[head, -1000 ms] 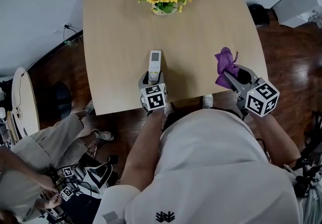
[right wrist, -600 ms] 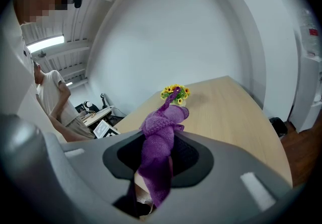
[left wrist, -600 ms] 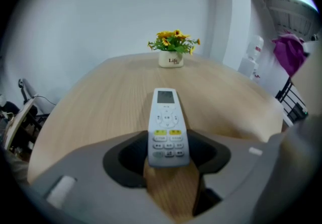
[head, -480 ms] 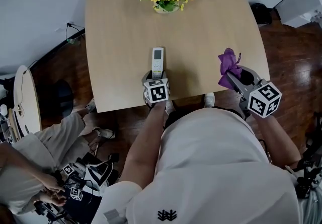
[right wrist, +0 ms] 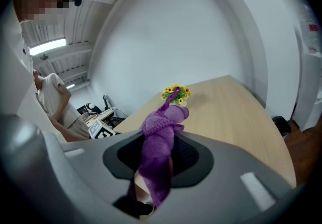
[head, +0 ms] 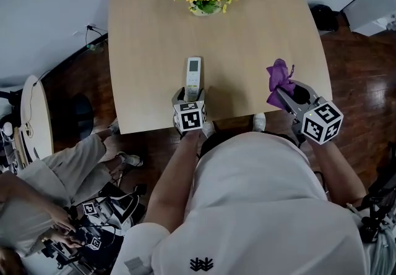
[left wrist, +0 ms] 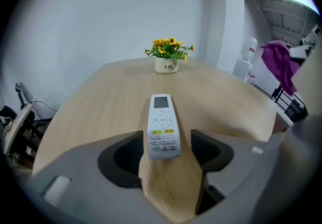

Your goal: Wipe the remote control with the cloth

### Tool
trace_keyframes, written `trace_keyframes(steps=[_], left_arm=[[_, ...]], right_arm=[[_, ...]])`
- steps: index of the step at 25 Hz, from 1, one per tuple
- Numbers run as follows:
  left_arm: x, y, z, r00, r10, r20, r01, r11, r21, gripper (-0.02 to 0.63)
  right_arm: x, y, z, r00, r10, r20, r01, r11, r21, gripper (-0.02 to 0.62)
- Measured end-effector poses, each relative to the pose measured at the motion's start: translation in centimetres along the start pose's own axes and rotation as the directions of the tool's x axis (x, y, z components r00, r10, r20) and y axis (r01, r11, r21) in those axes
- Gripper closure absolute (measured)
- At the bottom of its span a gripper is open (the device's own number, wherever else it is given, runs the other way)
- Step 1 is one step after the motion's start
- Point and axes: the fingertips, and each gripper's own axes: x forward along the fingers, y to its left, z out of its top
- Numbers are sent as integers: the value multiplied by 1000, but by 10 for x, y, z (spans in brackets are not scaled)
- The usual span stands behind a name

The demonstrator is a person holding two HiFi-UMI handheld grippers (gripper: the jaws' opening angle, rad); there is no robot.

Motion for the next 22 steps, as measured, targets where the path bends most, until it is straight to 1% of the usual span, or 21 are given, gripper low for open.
trace_keyframes(steps=[5, 9, 12, 15, 18, 19, 22], left_arm=[[-42, -16, -11, 1000, -13, 19, 13, 1000, 11, 290], [-85, -30, -35, 999, -24, 22, 24, 1000, -3, 302], [-119, -53, -61, 999, -48, -2, 48, 999, -20, 310], [-150, -79, -81, 997, -74, -5, 74, 997, -8, 310], [-163, -92, -81, 993, -110, 52, 110, 994, 5, 345], [-167, -94, -78, 989, -127, 81, 126, 992, 12, 345], [-183, -95, -69, 968, -187, 166, 180, 982, 55, 345]], right_arm=[[-1, -5, -12, 999, 48, -24, -48, 999, -16, 469], [1, -12, -31, 992, 115, -52, -116, 993, -13, 469], [-1, -15, -50, 984, 156, -88, -161, 986, -52, 469], [-10, -9, -68, 979, 169, -116, -179, 980, -87, 469], [-15, 0, -79, 981, 157, -118, -169, 980, -104, 469], [-17, 5, -81, 982, 152, -114, -164, 980, -111, 469], [-25, 26, -83, 987, 135, -90, -148, 978, -145, 469]])
